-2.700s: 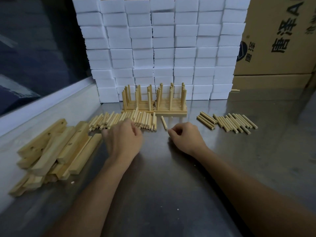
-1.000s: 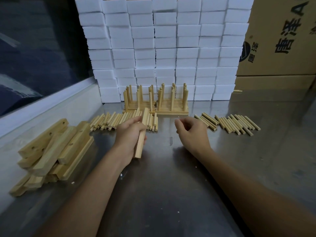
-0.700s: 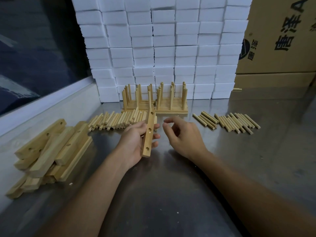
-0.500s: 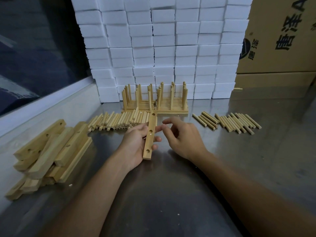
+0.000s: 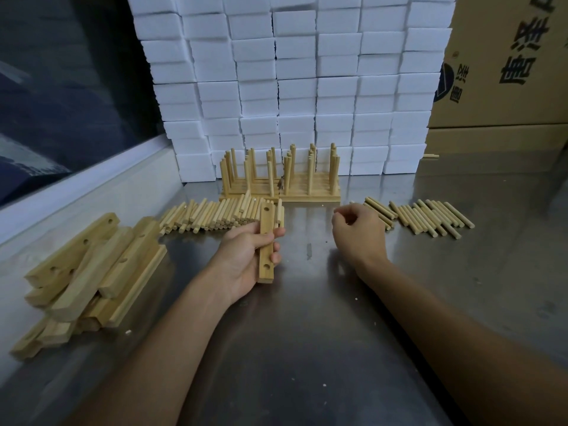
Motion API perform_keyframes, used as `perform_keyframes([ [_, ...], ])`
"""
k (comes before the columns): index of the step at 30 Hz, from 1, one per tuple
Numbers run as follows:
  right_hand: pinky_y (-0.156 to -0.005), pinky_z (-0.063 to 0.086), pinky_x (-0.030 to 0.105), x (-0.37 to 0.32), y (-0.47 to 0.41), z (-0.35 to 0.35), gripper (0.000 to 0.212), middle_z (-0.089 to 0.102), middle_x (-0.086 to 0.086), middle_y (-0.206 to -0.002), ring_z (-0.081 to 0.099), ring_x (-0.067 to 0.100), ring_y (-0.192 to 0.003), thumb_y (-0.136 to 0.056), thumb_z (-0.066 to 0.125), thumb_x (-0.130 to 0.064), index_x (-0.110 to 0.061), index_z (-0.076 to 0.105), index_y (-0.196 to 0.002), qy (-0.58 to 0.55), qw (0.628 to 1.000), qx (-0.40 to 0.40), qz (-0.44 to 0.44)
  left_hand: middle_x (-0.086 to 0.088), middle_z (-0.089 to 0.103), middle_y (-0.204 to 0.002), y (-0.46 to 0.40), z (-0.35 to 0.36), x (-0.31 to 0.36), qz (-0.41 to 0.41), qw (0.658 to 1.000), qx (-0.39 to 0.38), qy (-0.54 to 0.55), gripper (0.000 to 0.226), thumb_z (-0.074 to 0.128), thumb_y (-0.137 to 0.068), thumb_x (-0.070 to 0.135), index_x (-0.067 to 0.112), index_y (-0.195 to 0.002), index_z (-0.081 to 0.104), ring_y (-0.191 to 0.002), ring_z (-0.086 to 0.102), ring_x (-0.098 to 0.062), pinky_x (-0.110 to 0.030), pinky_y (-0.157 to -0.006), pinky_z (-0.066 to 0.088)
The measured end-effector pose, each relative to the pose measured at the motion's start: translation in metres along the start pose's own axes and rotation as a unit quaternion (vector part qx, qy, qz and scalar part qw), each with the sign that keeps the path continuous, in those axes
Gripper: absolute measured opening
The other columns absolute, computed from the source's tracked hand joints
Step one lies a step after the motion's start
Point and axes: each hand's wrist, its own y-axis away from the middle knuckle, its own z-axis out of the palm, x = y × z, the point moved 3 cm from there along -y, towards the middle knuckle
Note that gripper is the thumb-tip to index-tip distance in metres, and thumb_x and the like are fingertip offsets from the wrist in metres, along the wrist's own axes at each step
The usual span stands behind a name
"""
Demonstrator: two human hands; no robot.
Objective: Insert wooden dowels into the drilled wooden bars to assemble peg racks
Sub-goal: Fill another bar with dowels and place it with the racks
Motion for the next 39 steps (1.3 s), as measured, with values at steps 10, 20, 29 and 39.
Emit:
perform_keyframes([
  [10,-0.07,0.051,0.024,-0.01,-0.003,0.03,0.022,0.062,-0.008,-0.091,0.061,0.005,-0.079,-0.095,0.061,-0.031,-0.023,0.062,-0.115,0.136,0.98,-0.141,-0.029,-0.013,0.062,-0.092,-0.006,-0.011,0.001,0.016,0.998,-0.02,0.052,0.056,0.037,-0.07,-0.018,0.0,-0.117,0.06,-0.071,0.049,-0.017,-0.026,-0.053,0.044],
  [20,-0.069,0.059,0.033,-0.036,-0.022,0.082,0.036,0.068,-0.002,-0.073,0.064,0.013,-0.067,-0.087,0.066,-0.052,-0.017,0.07,-0.082,0.206,0.968,-0.138,0.026,-0.015,0.063,-0.087,-0.005,-0.014,0.002,0.028,0.994,-0.047,0.092,0.052,0.044,-0.064,0.003,0.002,-0.112,0.065,-0.067,0.053,-0.02,-0.027,-0.052,0.043],
  [29,-0.057,0.053,0.028,-0.039,-0.02,0.057,0.024,0.067,0.0,-0.068,0.064,0.016,-0.065,-0.086,0.069,-0.037,-0.015,0.069,-0.076,0.101,0.993,-0.044,0.033,-0.015,0.065,-0.085,-0.006,-0.015,0.001,0.035,0.994,-0.057,0.084,0.037,0.048,-0.065,0.007,0.005,-0.087,0.078,-0.063,0.057,-0.02,-0.028,-0.05,0.046],
  [39,-0.061,0.058,0.028,-0.049,-0.001,-0.006,0.004,0.071,0.001,-0.081,0.07,0.011,-0.071,-0.098,0.056,-0.025,-0.021,0.056,-0.097,-0.166,0.986,0.0,-0.035,-0.012,0.068,-0.078,-0.005,-0.01,0.002,0.039,0.998,-0.033,0.043,0.025,0.046,-0.094,0.008,0.008,-0.111,0.064,-0.062,0.06,-0.02,-0.028,-0.052,0.051],
])
